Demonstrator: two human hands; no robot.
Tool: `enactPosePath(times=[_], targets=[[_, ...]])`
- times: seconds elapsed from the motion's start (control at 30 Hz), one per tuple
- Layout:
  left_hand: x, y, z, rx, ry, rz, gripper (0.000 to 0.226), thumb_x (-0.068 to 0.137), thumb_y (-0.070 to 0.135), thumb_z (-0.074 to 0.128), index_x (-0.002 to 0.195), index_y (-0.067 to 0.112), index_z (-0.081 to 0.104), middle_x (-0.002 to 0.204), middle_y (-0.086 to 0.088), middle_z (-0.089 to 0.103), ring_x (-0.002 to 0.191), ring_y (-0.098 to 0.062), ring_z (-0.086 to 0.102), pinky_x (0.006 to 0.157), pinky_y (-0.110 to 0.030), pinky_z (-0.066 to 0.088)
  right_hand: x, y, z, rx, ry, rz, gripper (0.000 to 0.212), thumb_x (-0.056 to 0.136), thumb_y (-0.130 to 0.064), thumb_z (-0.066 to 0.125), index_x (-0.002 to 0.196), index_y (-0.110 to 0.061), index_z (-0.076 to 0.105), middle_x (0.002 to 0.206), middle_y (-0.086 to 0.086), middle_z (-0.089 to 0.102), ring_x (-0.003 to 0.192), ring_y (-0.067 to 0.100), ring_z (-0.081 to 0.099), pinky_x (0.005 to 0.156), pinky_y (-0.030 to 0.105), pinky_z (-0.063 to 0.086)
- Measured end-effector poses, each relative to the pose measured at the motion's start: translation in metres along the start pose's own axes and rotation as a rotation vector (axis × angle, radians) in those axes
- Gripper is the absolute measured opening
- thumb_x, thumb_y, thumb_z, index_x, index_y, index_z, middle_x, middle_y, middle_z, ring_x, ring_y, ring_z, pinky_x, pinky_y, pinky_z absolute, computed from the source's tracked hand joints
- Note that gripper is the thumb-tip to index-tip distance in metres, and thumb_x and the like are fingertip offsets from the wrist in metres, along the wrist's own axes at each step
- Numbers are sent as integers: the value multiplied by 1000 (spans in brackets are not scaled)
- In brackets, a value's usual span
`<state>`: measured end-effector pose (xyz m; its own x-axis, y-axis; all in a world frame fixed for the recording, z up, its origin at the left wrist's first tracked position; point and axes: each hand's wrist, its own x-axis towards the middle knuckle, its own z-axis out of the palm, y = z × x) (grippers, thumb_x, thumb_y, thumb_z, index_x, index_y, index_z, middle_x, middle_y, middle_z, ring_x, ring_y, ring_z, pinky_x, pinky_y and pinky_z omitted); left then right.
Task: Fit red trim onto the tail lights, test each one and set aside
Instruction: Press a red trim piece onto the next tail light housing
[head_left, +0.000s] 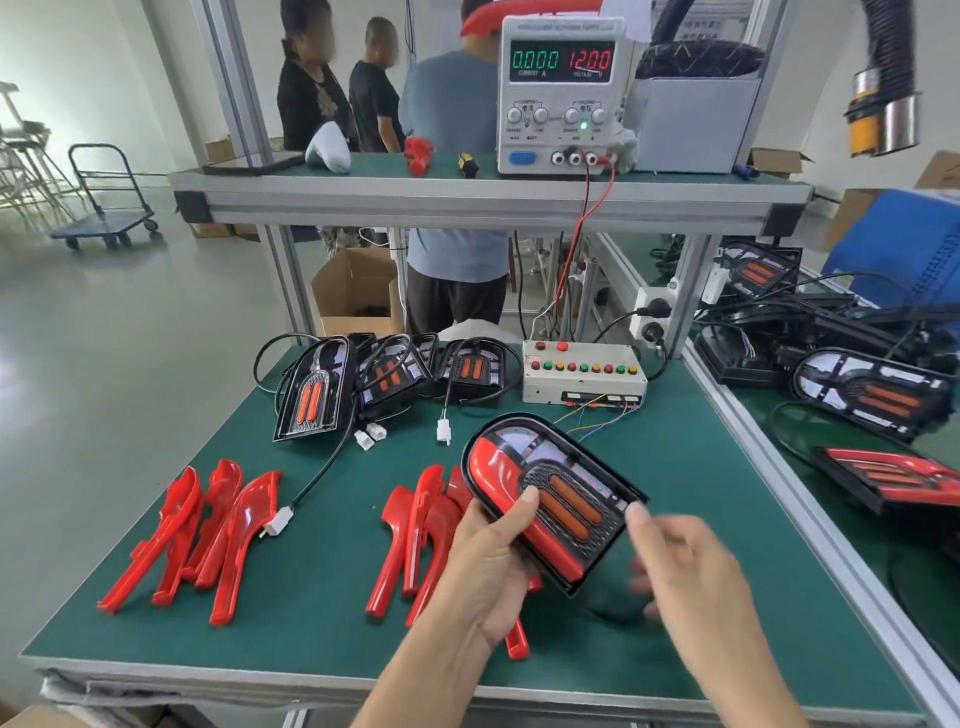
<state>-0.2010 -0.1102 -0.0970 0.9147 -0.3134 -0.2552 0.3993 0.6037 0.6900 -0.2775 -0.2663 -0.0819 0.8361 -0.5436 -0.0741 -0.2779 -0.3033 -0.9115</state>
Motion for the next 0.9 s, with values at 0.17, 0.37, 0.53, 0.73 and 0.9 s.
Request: enactPosePath(times=[0.17,0.37,0.53,0.73,0.9], targets=[[-7,-11,7,-34,-2,14,56,87,10,68,137,-6,48,129,-32,63,117,-46,63,103,-57,51,-24,8,39,412,-342,235,57,73,-51,69,109,-7,64,80,19,76,66,31,73,46,32,51],[-18,-18,5,107,-81,13,42,91,15,70,129,8,53,116,-25,71,87,-36,71,64,-41,60,-26,17,55,646,-268,255,19,96,-20,66,109,-6,69,76,23,71,56,26,66,40,25,46],[-25,-19,5,168,-78,65,42,88,16,76,126,12,58,106,-23,68,69,-26,61,44,-25,44,-28,22,61,764,-244,245,21,96,-18,62,110,-3,67,67,18,62,48,22,55,39,24,40],[-23,-7,0,161,-139,72,54,88,36,77,132,9,60,124,-20,70,103,-33,67,83,-42,57,-30,27,63,825,-222,196,42,75,-25,67,107,2,63,64,23,55,43,23,47,37,25,35],[-12,10,-5,158,39,126,59,91,47,64,130,2,62,126,-23,68,110,-34,64,99,-53,49,-30,34,58,778,-261,139,44,76,-26,68,108,3,62,67,25,57,46,25,48,38,28,35]])
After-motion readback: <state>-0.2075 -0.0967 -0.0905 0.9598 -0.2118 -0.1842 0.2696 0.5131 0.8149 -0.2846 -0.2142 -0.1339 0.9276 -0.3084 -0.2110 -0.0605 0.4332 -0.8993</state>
